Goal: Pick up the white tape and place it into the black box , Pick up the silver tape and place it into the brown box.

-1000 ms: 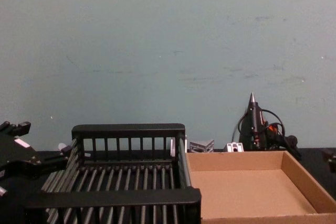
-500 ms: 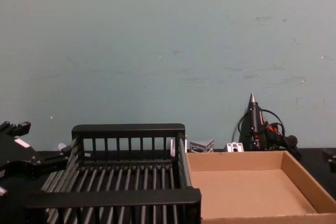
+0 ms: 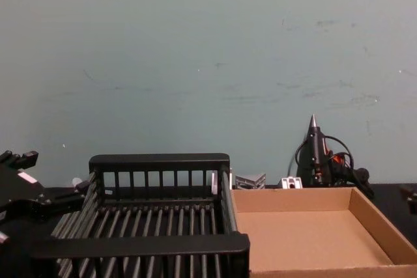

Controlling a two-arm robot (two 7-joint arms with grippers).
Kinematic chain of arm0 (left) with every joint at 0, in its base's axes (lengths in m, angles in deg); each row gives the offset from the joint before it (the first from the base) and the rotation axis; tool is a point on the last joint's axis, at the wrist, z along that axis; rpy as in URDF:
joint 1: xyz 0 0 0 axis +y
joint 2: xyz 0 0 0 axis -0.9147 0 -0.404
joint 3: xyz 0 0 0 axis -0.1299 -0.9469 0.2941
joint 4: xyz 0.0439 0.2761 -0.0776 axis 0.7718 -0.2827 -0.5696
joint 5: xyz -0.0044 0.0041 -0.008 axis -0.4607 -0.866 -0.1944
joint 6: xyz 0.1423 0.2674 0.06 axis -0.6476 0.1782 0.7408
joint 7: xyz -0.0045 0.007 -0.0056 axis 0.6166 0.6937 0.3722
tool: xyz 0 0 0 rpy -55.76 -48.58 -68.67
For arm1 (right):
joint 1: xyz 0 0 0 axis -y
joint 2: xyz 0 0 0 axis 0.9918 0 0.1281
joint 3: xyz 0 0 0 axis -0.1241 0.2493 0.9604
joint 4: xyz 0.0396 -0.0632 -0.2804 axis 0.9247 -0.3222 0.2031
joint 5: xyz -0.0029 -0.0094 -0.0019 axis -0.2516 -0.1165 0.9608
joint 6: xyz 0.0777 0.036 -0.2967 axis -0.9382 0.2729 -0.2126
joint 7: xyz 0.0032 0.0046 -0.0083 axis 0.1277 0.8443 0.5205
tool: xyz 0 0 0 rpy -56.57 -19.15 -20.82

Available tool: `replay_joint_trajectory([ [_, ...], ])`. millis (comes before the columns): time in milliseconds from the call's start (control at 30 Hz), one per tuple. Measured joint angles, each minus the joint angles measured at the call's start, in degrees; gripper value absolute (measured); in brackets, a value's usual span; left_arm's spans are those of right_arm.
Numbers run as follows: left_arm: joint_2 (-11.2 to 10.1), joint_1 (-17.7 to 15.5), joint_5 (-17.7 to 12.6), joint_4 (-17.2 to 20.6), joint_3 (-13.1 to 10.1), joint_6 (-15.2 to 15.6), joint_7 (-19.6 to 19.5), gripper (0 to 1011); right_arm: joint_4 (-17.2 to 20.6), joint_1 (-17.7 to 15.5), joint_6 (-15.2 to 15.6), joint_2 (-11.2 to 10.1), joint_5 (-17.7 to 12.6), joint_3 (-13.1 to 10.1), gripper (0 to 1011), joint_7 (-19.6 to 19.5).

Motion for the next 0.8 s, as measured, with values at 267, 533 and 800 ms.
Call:
replay_joint_trajectory([
  [267,0.0,0.0,0.0,0.0,0.0,0.0,0.0,1001,0.0,0.0,0.0,0.0,0.0,0.0,1002,0.0],
  [533,0.0,0.0,0.0,0.0,0.0,0.0,0.0,1001,0.0,0.0,0.0,0.0,0.0,0.0,1002,0.0],
  [800,0.0,0.0,0.0,0.0,0.0,0.0,0.0,1001,0.0,0.0,0.0,0.0,0.0,0.0,1002,0.0],
])
